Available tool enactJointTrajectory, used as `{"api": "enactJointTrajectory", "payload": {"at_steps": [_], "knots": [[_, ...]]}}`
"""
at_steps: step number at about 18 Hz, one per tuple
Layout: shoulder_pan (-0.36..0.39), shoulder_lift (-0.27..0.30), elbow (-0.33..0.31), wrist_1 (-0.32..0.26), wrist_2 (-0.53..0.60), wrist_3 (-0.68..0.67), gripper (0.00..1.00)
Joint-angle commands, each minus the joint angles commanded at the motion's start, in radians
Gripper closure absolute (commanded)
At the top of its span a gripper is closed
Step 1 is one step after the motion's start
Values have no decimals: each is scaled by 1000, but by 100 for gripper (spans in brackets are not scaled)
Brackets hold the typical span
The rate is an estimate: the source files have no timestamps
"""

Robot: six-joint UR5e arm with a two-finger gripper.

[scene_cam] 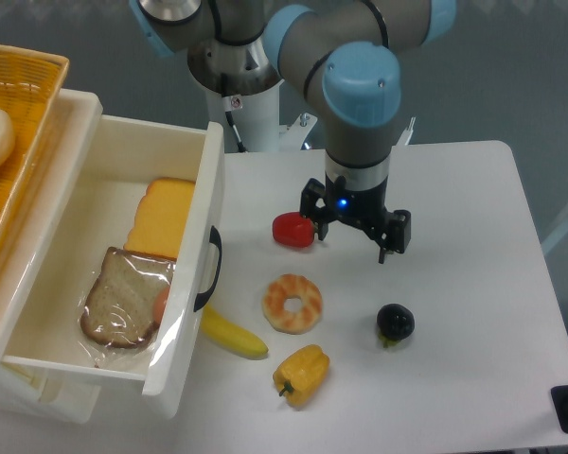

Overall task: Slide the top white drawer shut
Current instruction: 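Move the gripper away from the red pepper toward the drawer front, then lower the gripper beside the open drawer's front panel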

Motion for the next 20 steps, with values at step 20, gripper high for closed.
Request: {"api": "enactJointTrajectory", "payload": {"at_steps": [20], "knots": [[-71, -98, 0, 14, -152, -411, 0]]}}
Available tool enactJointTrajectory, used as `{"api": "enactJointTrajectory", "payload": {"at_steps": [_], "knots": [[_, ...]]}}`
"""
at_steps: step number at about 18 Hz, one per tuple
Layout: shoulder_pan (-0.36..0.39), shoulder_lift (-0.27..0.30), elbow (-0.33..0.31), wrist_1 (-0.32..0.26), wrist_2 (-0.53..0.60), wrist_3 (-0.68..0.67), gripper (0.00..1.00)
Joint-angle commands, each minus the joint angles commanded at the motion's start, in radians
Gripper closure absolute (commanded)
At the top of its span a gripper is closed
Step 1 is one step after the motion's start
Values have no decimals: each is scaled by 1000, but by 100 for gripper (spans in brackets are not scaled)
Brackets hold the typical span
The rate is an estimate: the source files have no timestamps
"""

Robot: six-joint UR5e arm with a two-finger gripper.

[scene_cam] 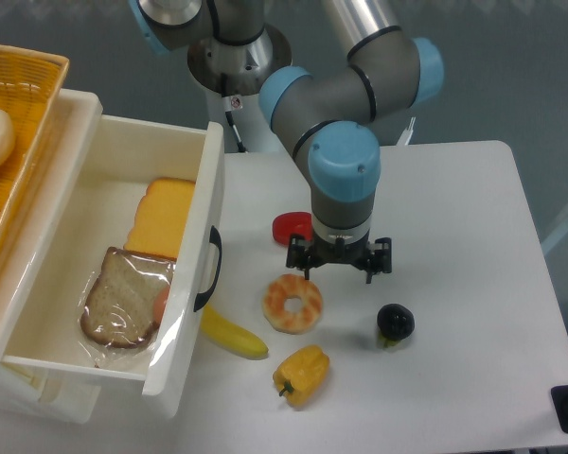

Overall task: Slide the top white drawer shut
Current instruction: 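Lower the gripper beside the open drawer's front panel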

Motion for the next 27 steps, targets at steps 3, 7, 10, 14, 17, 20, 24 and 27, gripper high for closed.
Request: {"api": "enactJointTrajectory", "payload": {"at_steps": [3, 7, 10, 14, 17, 20, 24, 27], "knots": [[-6, -8, 0, -2, -40, -5, 0], [-12, -28, -5, -3, -72, -23, 0], [-26, -38, -5, -3, -83, -49, 0], [-29, -51, -5, -8, -147, -54, 0], [-31, -58, -8, -11, -167, -55, 0], [-31, -61, -9, -14, -190, -61, 0], [-29, -61, -9, -21, -200, -61, 0], [-29, -60, -9, -31, -213, -61, 0]]}}
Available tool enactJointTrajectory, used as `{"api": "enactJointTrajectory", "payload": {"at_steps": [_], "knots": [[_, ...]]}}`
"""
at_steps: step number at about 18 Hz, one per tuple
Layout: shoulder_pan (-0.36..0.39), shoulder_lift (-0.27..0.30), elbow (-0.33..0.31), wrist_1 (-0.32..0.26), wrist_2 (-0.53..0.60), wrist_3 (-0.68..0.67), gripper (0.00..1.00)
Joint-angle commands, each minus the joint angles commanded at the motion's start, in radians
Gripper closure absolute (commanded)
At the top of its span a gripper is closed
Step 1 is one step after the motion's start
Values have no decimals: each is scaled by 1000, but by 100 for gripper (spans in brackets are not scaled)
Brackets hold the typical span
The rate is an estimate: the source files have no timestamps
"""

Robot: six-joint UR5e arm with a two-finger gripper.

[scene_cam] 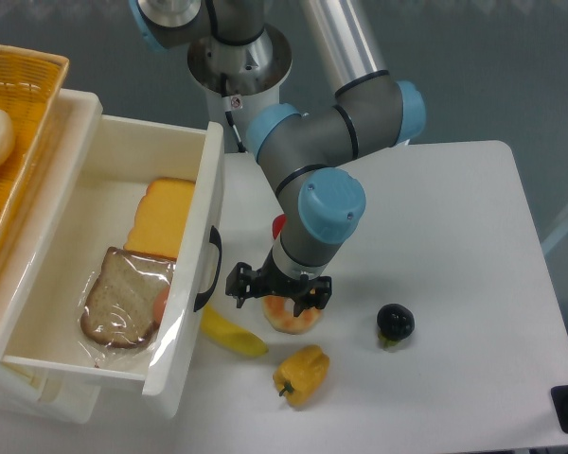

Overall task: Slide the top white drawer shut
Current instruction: 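Lower the gripper beside the open drawer's front panel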

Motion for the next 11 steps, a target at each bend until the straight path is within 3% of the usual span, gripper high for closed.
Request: {"api": "enactJointTrajectory", "payload": {"at_steps": [11], "knots": [[0, 3, 0, 0, -21, 3, 0]]}}
